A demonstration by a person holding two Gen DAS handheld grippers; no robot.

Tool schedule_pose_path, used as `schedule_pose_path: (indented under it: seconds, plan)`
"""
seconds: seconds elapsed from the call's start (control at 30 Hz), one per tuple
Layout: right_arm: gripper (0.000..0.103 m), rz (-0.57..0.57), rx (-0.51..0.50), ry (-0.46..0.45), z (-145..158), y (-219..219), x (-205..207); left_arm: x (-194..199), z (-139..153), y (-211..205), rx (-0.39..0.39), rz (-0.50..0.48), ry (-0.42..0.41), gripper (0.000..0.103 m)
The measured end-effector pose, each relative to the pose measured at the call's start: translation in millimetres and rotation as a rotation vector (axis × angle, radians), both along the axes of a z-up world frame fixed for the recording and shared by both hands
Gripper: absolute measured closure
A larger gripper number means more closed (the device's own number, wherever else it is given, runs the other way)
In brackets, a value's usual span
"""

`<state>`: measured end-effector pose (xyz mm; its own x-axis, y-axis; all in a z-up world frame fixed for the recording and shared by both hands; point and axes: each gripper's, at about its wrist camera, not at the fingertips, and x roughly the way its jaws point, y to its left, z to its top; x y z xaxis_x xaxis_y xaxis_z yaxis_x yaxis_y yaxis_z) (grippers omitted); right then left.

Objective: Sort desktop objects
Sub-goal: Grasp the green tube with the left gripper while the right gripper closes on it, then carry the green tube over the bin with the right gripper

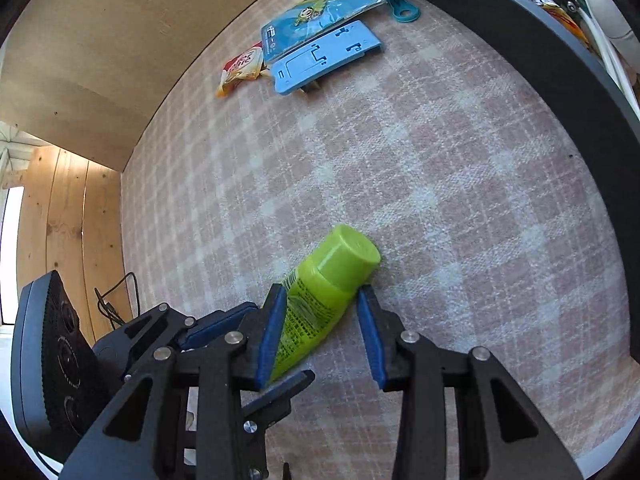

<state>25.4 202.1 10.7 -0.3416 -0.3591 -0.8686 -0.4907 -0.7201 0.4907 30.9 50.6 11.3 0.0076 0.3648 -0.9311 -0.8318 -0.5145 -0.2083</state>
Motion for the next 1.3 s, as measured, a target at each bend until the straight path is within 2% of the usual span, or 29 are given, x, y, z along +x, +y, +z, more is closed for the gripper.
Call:
schedule_pose_path:
  seconds: [0.03, 0.13, 0.3, 0.33, 0.4, 0.43, 0.5, 0.73, 0.93, 1.17, 1.2, 1.27, 1.3]
  plan:
    - [0.066, -0.002, -0.008, 0.000, -0.9, -1.0, -1.7, 0.9, -0.4, 1.3, 0.004, 0.000, -0.008, 0.065]
    - [0.066, -0.003, -0.006, 0.006, -0.9, -6.0, -5.9, 0.6, -3.9, 3.8, 0.025, 0.027, -0.022, 0.066]
    - [0.066, 0.007, 0.013, 0.035, 0.2, -17.4, -7.1, -2.3, -15.2, 3.5, 0.088, 0.100, -0.099, 0.074]
    - [0.066, -0.002, 0.009, 0.038, -0.6, -19.2, -6.7, -2.1, -17.7, 4.1, 0.101, 0.108, -0.122, 0.078]
    - [0.066, -0.012, -0.008, 0.039, -0.5, -19.2, -6.1, 0.1, -20.8, 6.9, 0.136, 0.111, -0.177, 0.092]
    - [0.067, -0.017, -0.023, 0.038, -1.9, -19.0, -5.6, 2.6, -21.7, 9.8, 0.136, 0.112, -0.180, 0.092]
    - [0.069, -0.019, -0.042, 0.036, -4.1, -19.9, -4.1, 10.9, -23.8, 17.9, 0.111, 0.095, -0.123, 0.092]
    - [0.070, -0.028, -0.041, 0.067, 4.6, -19.0, 1.6, 21.5, -18.9, 38.7, 0.119, 0.117, -0.103, 0.094]
    - [0.070, -0.011, -0.004, 0.107, 41.7, 22.3, 20.5, 31.6, 3.7, 79.1, 0.162, 0.117, -0.072, 0.094]
    - [0.070, 0.018, 0.060, 0.142, 93.1, 87.0, 26.8, 46.0, 30.3, 152.4, 0.228, 0.146, -0.037, 0.093]
    - [0.070, 0.028, 0.066, 0.141, 98.5, 97.5, 27.5, 40.1, 32.7, 158.2, 0.236, 0.159, -0.039, 0.093]
    - [0.070, 0.051, 0.080, 0.139, 107.1, 116.2, 27.6, -10.0, 42.9, 166.9, 0.249, 0.184, -0.049, 0.093]
    - [0.070, 0.068, 0.089, 0.136, 110.6, 126.5, 27.8, -10.3, 42.9, 176.9, 0.252, 0.197, -0.046, 0.093]
